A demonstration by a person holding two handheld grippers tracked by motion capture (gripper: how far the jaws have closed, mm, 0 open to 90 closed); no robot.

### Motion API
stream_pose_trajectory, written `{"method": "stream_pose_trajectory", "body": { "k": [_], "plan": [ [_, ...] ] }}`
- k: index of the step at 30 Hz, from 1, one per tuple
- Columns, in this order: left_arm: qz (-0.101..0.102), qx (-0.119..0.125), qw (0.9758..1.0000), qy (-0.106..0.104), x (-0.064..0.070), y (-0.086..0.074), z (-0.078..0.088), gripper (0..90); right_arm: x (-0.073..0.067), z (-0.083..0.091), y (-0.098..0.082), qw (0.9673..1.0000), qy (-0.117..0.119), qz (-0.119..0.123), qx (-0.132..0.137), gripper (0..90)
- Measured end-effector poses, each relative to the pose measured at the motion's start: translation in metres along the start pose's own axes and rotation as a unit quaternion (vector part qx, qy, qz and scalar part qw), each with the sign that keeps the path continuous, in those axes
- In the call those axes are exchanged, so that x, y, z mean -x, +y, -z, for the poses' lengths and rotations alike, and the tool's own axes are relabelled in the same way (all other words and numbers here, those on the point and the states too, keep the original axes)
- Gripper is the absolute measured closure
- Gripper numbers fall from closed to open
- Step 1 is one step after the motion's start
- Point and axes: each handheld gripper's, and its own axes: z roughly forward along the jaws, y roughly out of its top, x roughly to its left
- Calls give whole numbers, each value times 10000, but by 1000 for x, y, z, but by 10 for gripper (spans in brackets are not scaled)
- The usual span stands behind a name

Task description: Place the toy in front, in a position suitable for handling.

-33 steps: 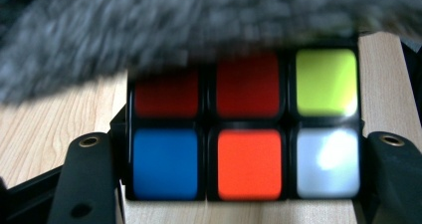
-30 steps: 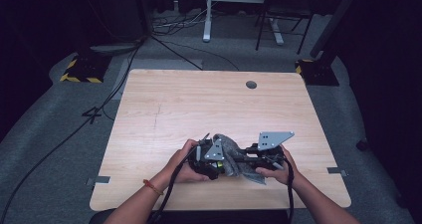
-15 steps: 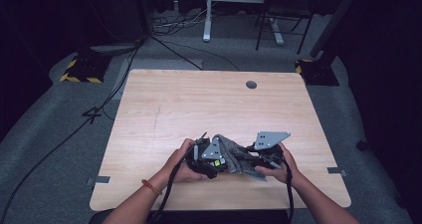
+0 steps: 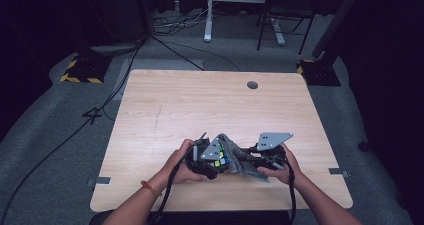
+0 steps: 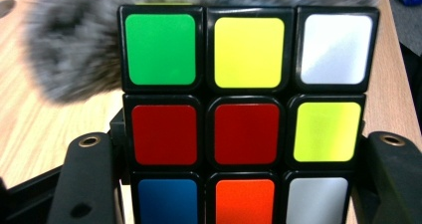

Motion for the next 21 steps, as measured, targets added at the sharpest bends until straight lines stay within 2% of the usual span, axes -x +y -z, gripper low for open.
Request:
{"method": "stream_pose_trajectory", "body": {
  "k": [5, 7, 10, 14, 18, 21],
  "plan": [
    [-37, 14, 10000, -14, 2, 1, -4, 333, -9, 3, 9, 9997, 95, 67, 192, 791],
    [-51, -60, 10000, -27, 2, 1, -7, 332, -13, 1, 14, 9997, 58, 161, 161, 791],
    [-25, -144, 9999, -2, 3, 1, -10, 332, -15, -2, 16, 9997, 97, 182, 161, 791],
    [6, -63, 10000, 16, 3, 0, -7, 334, -12, -3, 15, 9998, 48, 161, 94, 791],
    [5, 49, 10000, 1, 2, 0, -2, 334, -3, -2, 9, 9999, -153, 49, -41, 791],
    [-1, 90, 10000, 14, 2, 0, 1, 334, 2, -1, 3, 9997, -210, -33, -131, 791]
  ]
}}
